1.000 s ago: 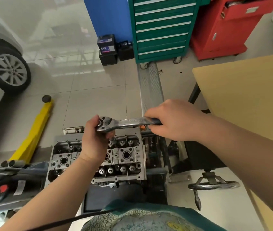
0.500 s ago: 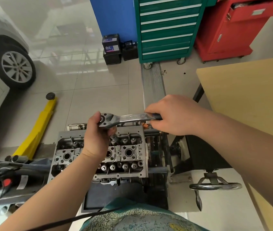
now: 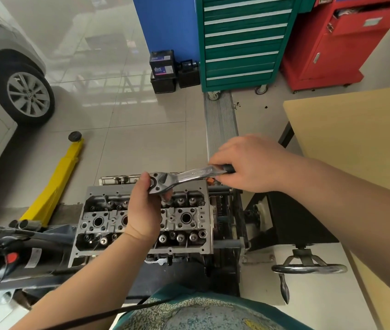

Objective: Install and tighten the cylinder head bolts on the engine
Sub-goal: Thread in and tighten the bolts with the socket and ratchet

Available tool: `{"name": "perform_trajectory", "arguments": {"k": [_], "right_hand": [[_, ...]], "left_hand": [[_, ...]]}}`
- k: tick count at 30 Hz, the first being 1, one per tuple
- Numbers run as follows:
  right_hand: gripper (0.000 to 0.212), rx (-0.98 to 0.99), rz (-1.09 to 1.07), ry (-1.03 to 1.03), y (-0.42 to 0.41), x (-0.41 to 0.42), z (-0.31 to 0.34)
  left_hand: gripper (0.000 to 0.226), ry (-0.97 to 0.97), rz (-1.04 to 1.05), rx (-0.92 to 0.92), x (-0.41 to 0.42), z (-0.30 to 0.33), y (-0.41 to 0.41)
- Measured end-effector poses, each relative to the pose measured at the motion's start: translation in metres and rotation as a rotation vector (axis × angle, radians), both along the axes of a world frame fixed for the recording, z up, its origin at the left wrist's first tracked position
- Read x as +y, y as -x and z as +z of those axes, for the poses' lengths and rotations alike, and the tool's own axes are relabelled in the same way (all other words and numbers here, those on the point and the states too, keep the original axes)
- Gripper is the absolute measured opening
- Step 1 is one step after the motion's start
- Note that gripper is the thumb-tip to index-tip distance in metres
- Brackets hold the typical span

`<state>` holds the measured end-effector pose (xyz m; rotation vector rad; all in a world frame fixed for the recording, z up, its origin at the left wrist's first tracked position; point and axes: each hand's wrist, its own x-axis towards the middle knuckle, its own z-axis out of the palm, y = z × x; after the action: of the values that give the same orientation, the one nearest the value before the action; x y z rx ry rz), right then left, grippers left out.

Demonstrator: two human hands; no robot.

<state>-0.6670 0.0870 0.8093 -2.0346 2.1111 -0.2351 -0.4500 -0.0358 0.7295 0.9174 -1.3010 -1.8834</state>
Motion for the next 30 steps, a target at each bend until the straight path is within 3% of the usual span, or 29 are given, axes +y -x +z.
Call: {"name": "perform_trajectory", "arguments": {"k": [4,7,9,14,17,20,25,30], "right_hand": [[0.025,-0.034,-0.017,-0.083,0.006,-0.013,0.006],[0.027,-0.177,-0.086,-0.225,0.004,-0.008,0.007],[0.026,-0.340,-0.143,-0.428,-0.004,0.002,0.003],[0.026,-0.719,-0.209,-0.631,-0.028,0.027,-0.006],[0.027,-1.164,-0.218,-0.732,-0.036,0.038,-0.004],[0.013,-1.468,-0.222,-0.711,-0.060,0.048,-0.007],[0.014,-1.395,-0.396,-0.533,-0.112,0.057,-0.013],[0.015,-1.463,-0.606,-0.273,-0.173,0.059,-0.019]], "left_hand": [[0.021,0.166,0.238,-0.149,0.003,0.012,0.002],[0.033,0.309,0.277,-0.214,0.006,0.020,0.010],[0.034,0.371,0.238,-0.266,0.008,0.023,0.017],[0.045,0.194,0.140,-0.189,0.000,0.024,0.021],[0.045,0.131,0.013,-0.145,-0.011,0.021,0.008],[0.048,0.162,-0.147,-0.142,-0.023,0.023,-0.002],[0.052,0.190,-0.359,-0.150,-0.040,0.026,-0.006],[0.049,0.207,-0.605,-0.164,-0.058,0.030,-0.008]]}}
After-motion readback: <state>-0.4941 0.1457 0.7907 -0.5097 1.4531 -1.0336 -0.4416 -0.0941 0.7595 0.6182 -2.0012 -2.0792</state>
